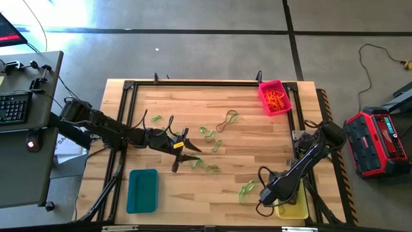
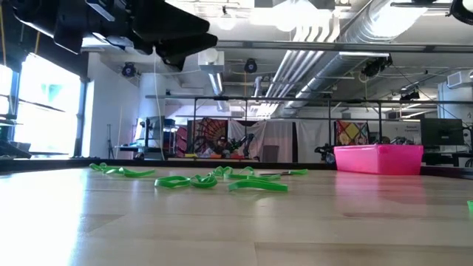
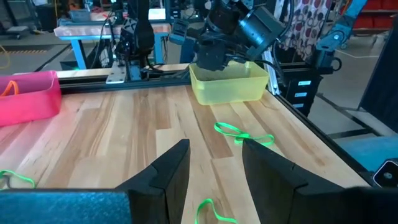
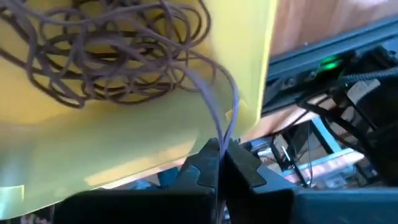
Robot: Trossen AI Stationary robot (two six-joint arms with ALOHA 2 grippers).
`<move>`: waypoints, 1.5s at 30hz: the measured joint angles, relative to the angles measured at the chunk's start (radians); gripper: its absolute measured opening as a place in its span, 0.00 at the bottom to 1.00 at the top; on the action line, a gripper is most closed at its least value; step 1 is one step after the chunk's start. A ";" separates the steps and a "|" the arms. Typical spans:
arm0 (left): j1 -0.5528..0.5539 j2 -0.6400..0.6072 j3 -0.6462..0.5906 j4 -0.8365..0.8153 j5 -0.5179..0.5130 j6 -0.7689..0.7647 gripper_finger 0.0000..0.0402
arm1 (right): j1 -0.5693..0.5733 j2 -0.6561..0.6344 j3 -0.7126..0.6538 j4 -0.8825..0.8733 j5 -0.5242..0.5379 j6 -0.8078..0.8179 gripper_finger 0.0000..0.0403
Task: Sort rubber bands into baskets
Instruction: Put the purple rubber band into the yellow bin
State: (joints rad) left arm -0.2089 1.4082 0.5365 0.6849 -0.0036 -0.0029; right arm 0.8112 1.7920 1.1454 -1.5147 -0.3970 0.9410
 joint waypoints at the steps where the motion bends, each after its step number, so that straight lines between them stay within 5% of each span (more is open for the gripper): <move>1: 0.000 0.001 0.000 0.000 0.000 0.000 0.35 | 0.000 0.000 0.000 0.007 -0.001 -0.015 0.00; 7: -0.001 0.001 0.000 -0.004 0.000 -0.004 0.35 | 0.008 0.000 -0.007 0.288 0.022 -0.139 0.00; 13: -0.001 0.001 0.000 -0.006 -0.005 -0.017 0.35 | 0.010 0.000 -0.084 0.495 0.000 -0.077 0.00; 27: -0.001 0.002 0.000 -0.016 -0.007 -0.066 0.35 | 0.054 0.000 0.033 0.241 -0.008 -0.003 0.32; 32: 0.001 0.002 0.000 -0.037 -0.004 -0.020 0.35 | 0.083 -0.016 0.094 0.147 -0.011 0.003 0.33; 39: 0.061 0.002 0.001 -0.060 0.005 -0.011 0.30 | 0.045 -0.175 0.094 0.155 0.220 0.079 0.03; 45: 0.147 0.002 0.001 -0.061 0.075 -0.011 0.22 | -0.069 -0.331 0.007 0.295 0.524 0.023 0.01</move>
State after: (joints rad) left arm -0.0616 1.4105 0.5373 0.6242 0.0717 -0.0139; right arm 0.7421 1.4608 1.1524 -1.2200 0.1268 0.9635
